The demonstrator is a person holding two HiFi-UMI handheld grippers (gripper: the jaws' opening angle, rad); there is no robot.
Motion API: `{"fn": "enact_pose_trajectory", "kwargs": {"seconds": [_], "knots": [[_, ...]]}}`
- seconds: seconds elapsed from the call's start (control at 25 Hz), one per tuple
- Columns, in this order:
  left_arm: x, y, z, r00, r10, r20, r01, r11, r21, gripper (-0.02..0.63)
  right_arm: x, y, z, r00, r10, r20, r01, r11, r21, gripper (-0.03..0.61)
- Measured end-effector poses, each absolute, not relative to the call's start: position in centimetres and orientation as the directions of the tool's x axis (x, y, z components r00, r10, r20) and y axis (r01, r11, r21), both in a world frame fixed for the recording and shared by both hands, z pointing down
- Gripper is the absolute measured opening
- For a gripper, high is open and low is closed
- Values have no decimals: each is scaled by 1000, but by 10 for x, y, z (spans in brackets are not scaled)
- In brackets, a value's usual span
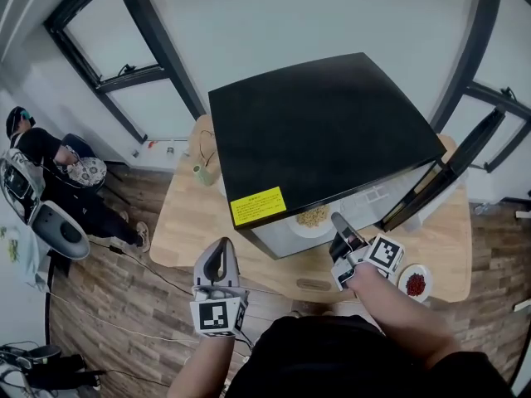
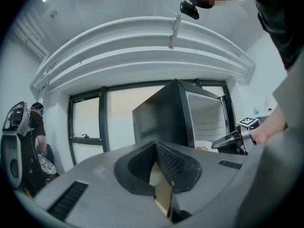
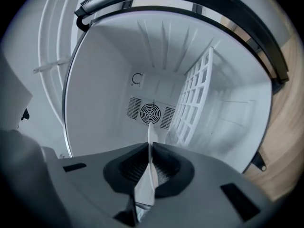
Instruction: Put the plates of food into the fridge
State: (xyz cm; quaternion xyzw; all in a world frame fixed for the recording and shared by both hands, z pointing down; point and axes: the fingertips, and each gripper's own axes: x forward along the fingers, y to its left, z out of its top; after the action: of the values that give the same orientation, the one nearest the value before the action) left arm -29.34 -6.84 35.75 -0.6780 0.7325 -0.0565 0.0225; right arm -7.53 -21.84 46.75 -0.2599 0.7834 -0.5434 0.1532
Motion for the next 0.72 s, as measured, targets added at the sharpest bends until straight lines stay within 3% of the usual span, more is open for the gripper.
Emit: {"fn": "enact_pose_trajectory", "kwargs": {"seconds": [0.28,0.72], "knots": [[-303,-70,355,-81,-996,40,-992,76,-103,5,-105,-223,462,-820,-563,102,-313,293,-904,37],[-323,-45,372,-143,-987,71,-988,139,-61,5,-130,-236,473,-777,-522,350,-602,459,-653,56]]}}
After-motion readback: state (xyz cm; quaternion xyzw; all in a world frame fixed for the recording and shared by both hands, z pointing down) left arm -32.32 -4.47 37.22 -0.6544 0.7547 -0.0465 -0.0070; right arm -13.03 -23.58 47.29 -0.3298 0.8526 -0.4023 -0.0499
